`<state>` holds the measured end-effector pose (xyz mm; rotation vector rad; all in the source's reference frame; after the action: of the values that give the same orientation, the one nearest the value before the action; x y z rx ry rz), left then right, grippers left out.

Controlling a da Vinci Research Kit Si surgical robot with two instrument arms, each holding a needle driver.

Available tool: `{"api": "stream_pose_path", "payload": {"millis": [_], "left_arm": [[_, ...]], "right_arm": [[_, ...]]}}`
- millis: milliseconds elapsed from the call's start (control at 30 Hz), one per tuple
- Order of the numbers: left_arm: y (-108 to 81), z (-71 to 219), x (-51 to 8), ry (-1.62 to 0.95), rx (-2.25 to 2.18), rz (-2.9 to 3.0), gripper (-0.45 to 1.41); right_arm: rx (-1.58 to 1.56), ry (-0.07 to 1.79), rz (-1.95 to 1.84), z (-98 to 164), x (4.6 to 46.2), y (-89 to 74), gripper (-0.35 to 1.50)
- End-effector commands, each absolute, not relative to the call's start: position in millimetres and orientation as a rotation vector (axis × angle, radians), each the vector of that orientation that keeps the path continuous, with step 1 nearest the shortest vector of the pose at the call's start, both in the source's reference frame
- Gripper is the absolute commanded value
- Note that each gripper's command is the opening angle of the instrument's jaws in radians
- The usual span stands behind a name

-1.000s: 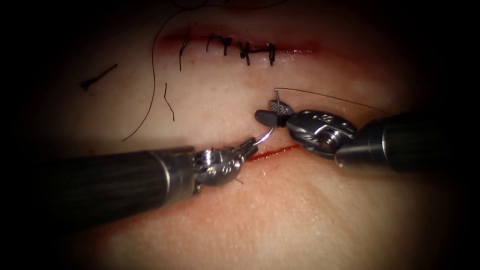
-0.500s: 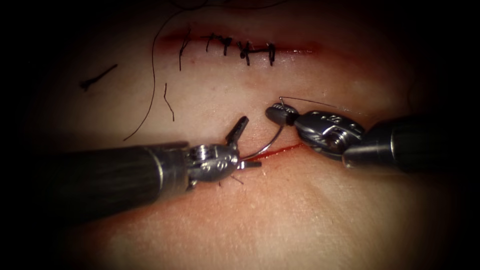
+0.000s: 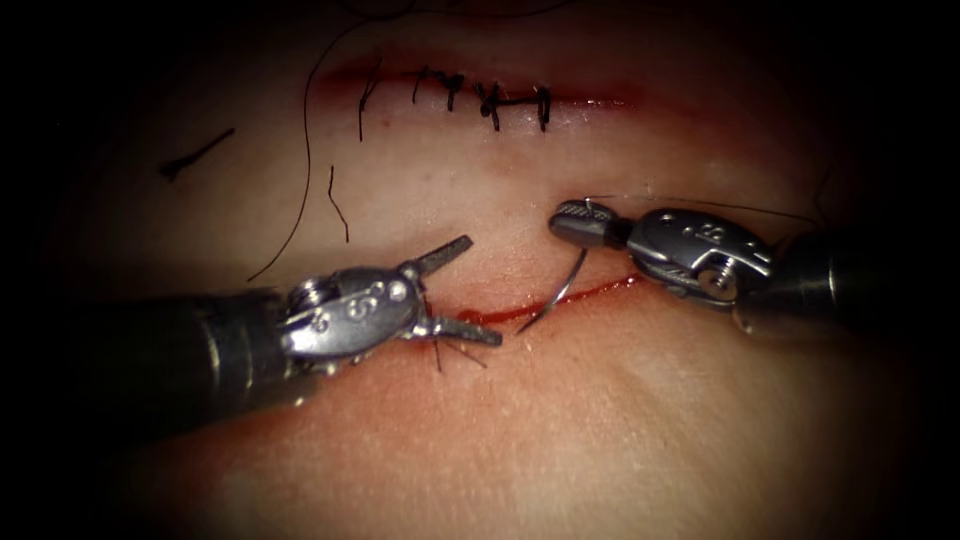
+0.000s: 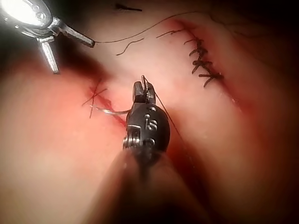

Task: Wound Closure

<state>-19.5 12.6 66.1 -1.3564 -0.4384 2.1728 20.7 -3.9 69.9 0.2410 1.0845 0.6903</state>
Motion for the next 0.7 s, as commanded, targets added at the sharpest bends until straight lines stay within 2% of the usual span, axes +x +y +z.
{"api": "stream_pose_path", "payload": {"millis": [33,233,533,700], "left_arm": [[12.5,66.9,-19.9,-0.454,-1.354,2.161,0.84],[12.7,67.7,-19.1,-0.505,-1.355,2.124,0.86],[12.3,68.1,-17.7,-0.537,-1.359,2.110,0.84],[10.8,68.7,-18.0,-0.541,-1.356,2.103,0.84]], "right_arm": [[0.268,1.107,0.667,70.8,21.4,-4.6,-0.35],[0.326,1.168,0.590,70.7,21.5,-5.0,-0.35],[0.294,1.332,0.262,70.7,22.4,-4.9,-0.35],[0.222,1.322,0.067,71.0,24.0,-5.2,-0.35]]}}
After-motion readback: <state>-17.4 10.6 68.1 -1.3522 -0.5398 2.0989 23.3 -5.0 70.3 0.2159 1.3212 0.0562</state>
